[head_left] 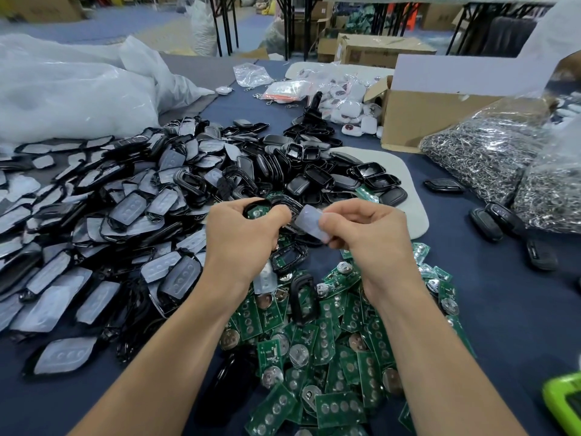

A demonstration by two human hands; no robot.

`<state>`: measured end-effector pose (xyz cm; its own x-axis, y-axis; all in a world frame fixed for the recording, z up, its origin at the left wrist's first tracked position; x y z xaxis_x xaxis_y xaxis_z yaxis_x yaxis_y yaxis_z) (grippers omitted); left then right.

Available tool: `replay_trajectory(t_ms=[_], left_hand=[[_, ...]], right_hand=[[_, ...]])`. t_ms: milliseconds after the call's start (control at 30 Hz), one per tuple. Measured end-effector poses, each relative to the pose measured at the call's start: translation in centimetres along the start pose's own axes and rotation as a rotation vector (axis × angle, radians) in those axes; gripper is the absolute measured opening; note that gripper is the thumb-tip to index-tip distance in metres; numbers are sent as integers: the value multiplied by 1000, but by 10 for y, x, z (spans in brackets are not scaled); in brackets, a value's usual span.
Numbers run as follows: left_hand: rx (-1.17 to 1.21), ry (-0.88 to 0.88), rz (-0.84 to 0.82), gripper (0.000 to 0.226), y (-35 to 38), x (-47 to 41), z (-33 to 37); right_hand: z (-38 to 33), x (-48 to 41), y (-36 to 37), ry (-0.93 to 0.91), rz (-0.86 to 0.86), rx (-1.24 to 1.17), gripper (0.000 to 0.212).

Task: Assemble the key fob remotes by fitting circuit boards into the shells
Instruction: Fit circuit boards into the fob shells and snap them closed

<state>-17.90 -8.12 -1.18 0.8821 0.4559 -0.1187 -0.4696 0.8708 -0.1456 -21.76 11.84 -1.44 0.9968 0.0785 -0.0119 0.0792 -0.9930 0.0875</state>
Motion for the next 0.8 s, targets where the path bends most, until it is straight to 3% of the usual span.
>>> replay_trajectory(t_ms=[100, 200, 333, 500, 633, 733, 800], left_hand=[[1, -16, -3, 32, 2, 1, -1], [20, -29, -26, 32, 7, 2, 0], [17, -6, -101, 45, 13, 4, 3], [-39, 12, -69, 35, 10, 3, 3], [-120, 107, -50, 17, 8, 8, 13], [-118, 100, -56, 17, 9, 8, 13], [-64, 52, -95, 30, 12, 6, 9]], right_hand=[[5, 0, 4, 97, -19, -212, 21], [7, 7, 22, 194, -155, -315, 4], [9, 10, 26, 139, -123, -94, 20], [1, 11, 21, -4, -32, 18, 22], [1, 11, 15, -47, 68, 108, 15], [1, 12, 15, -56, 92, 126, 8], [0, 10, 12, -67, 115, 132, 7]])
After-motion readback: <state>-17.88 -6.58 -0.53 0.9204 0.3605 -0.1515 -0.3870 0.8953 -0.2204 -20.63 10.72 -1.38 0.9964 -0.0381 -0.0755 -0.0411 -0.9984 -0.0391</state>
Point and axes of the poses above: each hand's wrist, its own x-axis away from the middle knuckle, its own y-axis out of the palm, z = x × y, the point moved 9 cm from there along -x, towards the middle knuckle, and after that the axes turned 1 degree about y, right-handed, at the moved point
